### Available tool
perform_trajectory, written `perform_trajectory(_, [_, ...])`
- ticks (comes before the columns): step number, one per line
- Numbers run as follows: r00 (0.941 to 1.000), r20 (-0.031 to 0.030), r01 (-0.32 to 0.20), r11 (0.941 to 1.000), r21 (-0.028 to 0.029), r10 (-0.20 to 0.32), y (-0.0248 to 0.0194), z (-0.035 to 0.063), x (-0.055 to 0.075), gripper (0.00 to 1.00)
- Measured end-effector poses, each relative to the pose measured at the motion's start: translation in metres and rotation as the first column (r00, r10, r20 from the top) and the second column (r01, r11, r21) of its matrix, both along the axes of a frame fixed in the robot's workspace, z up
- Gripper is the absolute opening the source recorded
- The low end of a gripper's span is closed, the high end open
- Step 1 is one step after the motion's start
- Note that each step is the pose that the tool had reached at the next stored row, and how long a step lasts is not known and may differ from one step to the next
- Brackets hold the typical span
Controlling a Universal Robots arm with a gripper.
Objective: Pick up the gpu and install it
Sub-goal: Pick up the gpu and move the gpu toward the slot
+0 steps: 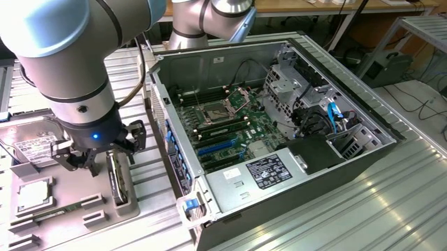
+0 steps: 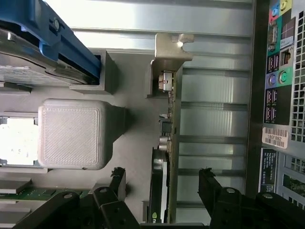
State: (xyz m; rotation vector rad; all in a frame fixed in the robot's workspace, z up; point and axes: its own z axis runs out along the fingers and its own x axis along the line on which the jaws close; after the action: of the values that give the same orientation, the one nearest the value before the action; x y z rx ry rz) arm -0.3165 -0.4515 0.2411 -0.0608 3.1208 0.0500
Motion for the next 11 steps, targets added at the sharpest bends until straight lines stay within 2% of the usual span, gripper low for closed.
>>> perform_trajectory(4, [1.0000, -0.0010, 0.000, 1.0000, -0.0002, 0.000, 0.0001, -0.0077, 0.000, 0.72])
perform_trajectory(11, [1.0000, -0.0038, 0.000, 1.0000, -0.0003, 0.000, 0.0001, -0.0142, 0.000, 0.72])
